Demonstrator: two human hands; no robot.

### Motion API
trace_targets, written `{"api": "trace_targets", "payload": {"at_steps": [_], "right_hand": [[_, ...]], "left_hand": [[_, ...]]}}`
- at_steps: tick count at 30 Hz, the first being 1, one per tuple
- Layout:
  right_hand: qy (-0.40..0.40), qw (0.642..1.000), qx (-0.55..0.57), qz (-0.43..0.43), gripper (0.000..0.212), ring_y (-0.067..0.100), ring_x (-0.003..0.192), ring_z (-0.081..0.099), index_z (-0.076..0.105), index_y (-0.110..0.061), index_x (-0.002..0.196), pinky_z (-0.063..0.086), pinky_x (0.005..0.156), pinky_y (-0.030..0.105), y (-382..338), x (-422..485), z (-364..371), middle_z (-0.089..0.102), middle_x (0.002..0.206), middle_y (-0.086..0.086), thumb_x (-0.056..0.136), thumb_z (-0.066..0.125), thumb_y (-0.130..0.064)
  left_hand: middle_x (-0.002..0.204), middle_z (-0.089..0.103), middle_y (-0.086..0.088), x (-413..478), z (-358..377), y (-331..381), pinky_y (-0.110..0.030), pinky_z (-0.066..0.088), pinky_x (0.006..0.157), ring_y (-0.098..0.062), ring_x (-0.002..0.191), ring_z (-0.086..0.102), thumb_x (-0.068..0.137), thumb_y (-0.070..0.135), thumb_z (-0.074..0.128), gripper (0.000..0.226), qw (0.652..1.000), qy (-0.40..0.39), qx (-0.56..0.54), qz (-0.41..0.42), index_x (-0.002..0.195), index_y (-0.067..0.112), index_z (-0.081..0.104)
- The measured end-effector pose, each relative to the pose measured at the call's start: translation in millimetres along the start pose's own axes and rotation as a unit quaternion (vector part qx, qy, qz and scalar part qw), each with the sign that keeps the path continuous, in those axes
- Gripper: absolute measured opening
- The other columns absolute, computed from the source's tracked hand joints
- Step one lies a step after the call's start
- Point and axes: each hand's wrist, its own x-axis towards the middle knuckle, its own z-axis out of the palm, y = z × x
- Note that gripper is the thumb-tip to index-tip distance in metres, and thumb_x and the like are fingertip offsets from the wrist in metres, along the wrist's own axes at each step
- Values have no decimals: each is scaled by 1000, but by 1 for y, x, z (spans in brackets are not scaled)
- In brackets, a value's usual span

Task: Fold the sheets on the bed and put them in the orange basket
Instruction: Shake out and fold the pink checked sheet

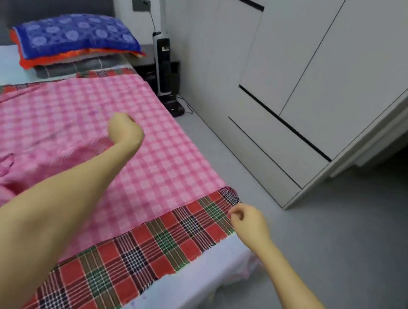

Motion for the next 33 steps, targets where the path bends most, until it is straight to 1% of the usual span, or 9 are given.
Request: {"api": "trace_targets", "payload": {"at_steps": [3, 6, 10, 16, 20, 22, 25, 30, 33], "right_hand": [[0, 998, 29, 52, 24, 24, 87, 65, 71, -18, 92, 51, 81, 34, 47, 53, -27, 71, 89, 3, 85, 51, -8], [-7, 995, 55, 83, 25, 22, 80, 63, 68, -25, 77, 49, 74, 29, 80, 96, -42, 68, 73, -3, 84, 52, -6], [-14, 986, 117, 119, 36, 23, 66, 60, 55, -28, 58, 47, 67, 29, 118, 168, -48, 60, 58, -5, 85, 54, -4], [-104, 956, 201, 188, 29, 19, 58, 51, 57, -16, 53, 52, 64, 44, 165, 264, -2, 58, 58, 7, 81, 54, -9], [-156, 953, 184, 182, 23, 16, 68, 53, 72, -4, 81, 51, 70, 39, 184, 320, 35, 59, 69, 8, 77, 53, -16], [-185, 955, 153, 176, 25, 26, 86, 64, 73, -10, 99, 49, 75, 31, 192, 345, 56, 71, 96, 9, 85, 52, -9], [-201, 958, 119, 165, 34, 29, 95, 64, 66, -16, 118, 48, 75, 29, 202, 371, 86, 66, 120, 7, 91, 47, -8], [-218, 972, 52, 73, 27, 34, 90, 62, 67, -7, 107, 49, 74, 36, 220, 407, 141, 69, 103, 15, 91, 46, -9], [-227, 965, 37, 126, 35, 34, 90, 62, 64, 1, 96, 44, 71, 33, 233, 420, 170, 67, 98, 19, 98, 43, -27]], "left_hand": [[75, 62, -16, 6, 70, 70, -37, 48, 65, -34, 85, 65, 79, -8, 43, 26, 999, -31, -15, 23, 74, 5, 66], [81, 70, -16, 4, 114, 148, -32, 49, 66, -30, 82, 67, 78, -1, 45, 25, 988, -63, -55, 128, 78, 1, 70], [81, 72, -9, -27, 183, 178, -32, 53, 75, -22, 78, 67, 83, 10, 59, 12, 961, -152, -43, 228, 83, 7, 71], [58, 64, -5, -21, 256, 90, -33, 57, 60, -18, 54, 63, 80, -5, 65, 23, 980, -172, -77, -56, 63, 11, 60], [59, 59, -7, -10, 283, 55, -23, 57, 52, -17, 56, 59, 78, -11, 68, 25, 951, -135, -143, -240, 61, 4, 57], [58, 58, -6, -5, 299, 42, -17, 54, 48, -13, 52, 59, 80, -10, 66, 23, 942, -118, -155, -273, 64, 3, 55], [63, 58, -7, 0, 317, 29, -15, 53, 49, -8, 50, 59, 81, -6, 66, 22, 942, -106, -153, -279, 66, 5, 54], [73, 61, -9, -5, 358, -2, -15, 54, 54, -17, 67, 62, 81, -1, 68, 16, 938, -128, -148, -285, 73, 6, 57], [72, 62, -8, -11, 376, -21, -16, 54, 55, -16, 68, 63, 81, 2, 68, 15, 936, -127, -150, -292, 72, 7, 57]]}}
